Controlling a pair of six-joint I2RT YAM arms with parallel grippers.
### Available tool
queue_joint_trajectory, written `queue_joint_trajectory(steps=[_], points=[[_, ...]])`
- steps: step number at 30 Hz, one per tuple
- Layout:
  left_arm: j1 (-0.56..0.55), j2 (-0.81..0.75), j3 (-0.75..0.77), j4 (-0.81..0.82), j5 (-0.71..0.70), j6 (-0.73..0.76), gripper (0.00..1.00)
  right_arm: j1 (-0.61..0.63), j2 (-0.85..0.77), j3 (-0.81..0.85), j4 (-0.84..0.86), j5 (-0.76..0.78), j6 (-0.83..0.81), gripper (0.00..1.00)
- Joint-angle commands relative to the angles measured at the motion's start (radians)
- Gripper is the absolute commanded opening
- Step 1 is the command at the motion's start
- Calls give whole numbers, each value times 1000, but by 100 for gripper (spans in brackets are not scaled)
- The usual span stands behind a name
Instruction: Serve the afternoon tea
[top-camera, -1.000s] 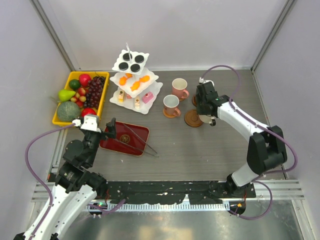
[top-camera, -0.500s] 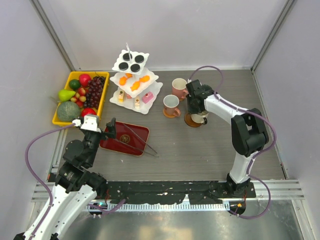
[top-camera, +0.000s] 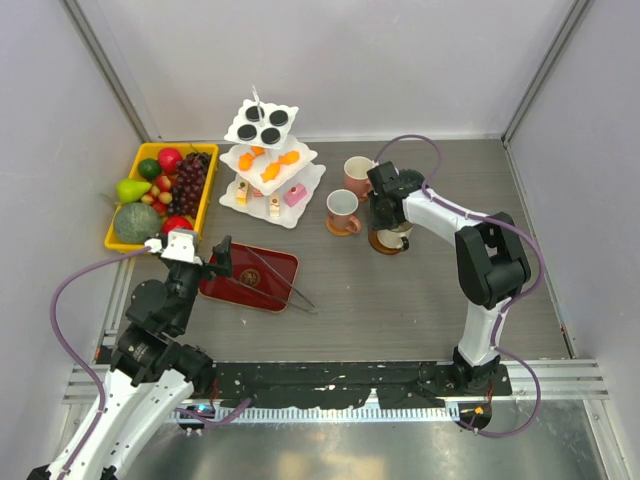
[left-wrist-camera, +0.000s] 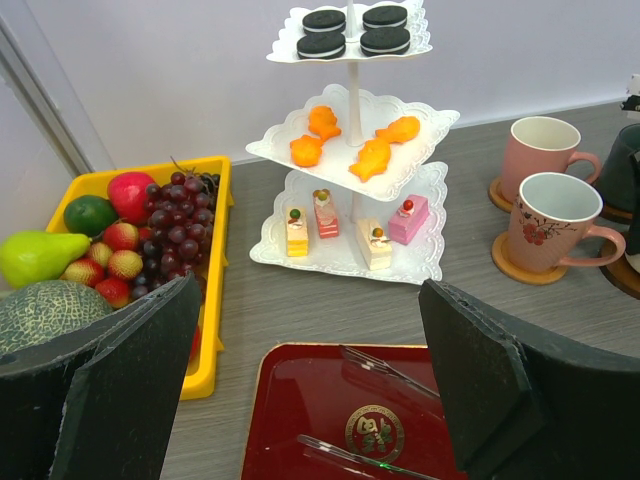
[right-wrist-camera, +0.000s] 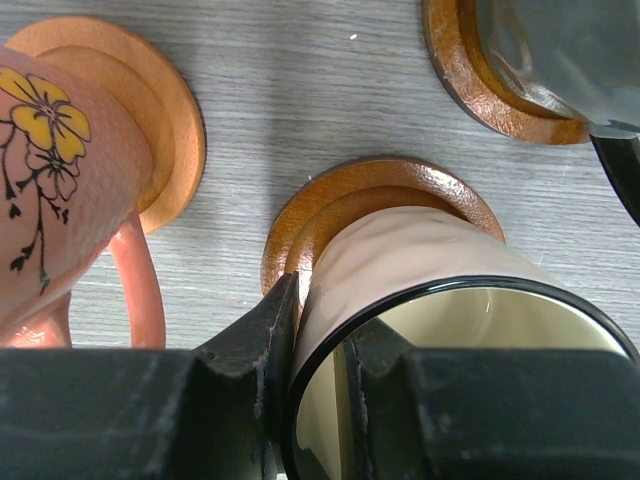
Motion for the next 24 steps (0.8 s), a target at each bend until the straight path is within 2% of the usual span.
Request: queue_joint_trajectory(steps=[1,13,24], points=[[-4,-3,-4,66,4,8,99,8,-12,31,74,18,33,8],[-4,-6,-4,67,2,9,99,11,-3,19,90,18,56,10],[-4,-6,-6,66,4,12,99,20,-12,-4,103,9,65,20]])
